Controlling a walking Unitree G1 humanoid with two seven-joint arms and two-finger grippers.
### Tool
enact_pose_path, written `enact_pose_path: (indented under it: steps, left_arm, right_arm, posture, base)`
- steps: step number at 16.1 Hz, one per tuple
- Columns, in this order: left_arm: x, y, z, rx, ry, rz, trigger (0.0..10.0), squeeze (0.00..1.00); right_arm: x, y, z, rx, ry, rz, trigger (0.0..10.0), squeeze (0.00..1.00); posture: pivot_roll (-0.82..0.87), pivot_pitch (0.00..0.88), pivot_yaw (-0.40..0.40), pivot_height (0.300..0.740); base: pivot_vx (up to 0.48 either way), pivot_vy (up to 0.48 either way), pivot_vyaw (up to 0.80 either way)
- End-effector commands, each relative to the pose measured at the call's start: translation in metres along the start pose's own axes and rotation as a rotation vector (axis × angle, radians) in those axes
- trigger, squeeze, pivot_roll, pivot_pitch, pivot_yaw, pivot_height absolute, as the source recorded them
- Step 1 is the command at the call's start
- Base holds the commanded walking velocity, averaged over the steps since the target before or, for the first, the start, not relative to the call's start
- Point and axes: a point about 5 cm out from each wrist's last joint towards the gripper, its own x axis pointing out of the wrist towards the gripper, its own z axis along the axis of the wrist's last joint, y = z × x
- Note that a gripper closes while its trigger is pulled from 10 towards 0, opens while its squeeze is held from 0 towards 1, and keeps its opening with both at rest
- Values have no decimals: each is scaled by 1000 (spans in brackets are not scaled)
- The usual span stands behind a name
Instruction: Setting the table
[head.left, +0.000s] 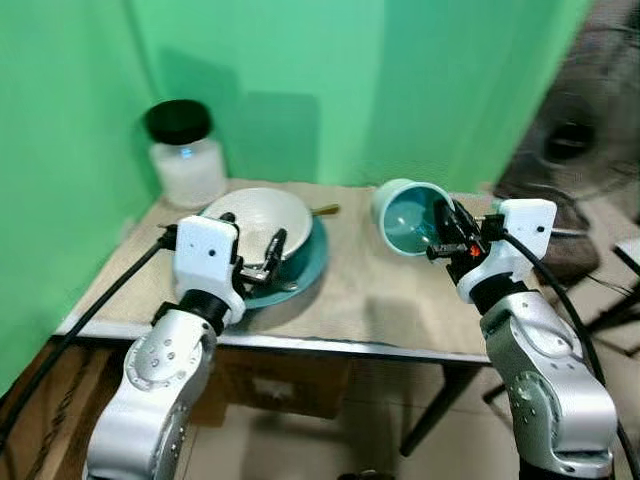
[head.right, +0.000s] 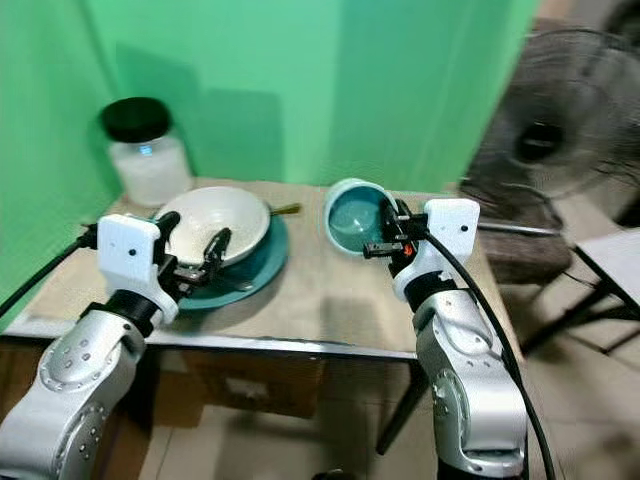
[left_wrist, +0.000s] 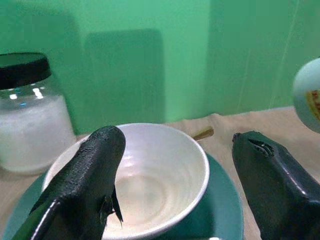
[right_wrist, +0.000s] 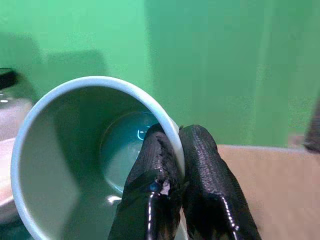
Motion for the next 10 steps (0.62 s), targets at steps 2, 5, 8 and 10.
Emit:
enact_pose_path:
  steps: [2, 5, 8, 10]
  left_arm:
    - [4, 4, 2, 5, -5, 11, 10000, 0]
    - [7, 10, 1, 16, 0, 40, 10000, 0]
    - [9, 14, 1, 17, 3, 67, 10000, 0]
    - [7, 16, 1, 6, 2, 88, 10000, 0]
  right_arm:
    - [5, -4, 9, -34, -54, -42, 10000, 0]
    - [7, -6, 3, -65, -24, -63, 10000, 0]
    - [6, -6, 1, -61, -11, -52, 10000, 0]
    - [9, -6, 3, -65, -26, -64, 10000, 0]
  posture:
    - [-80, 0, 9, 740]
    - [-90, 0, 30, 740]
    - [-87, 0, 15, 740]
    - [-86, 0, 5, 740]
  base:
    - [0, 0, -800]
    - [0, 0, -800]
    - [0, 0, -800]
    - [0, 0, -800]
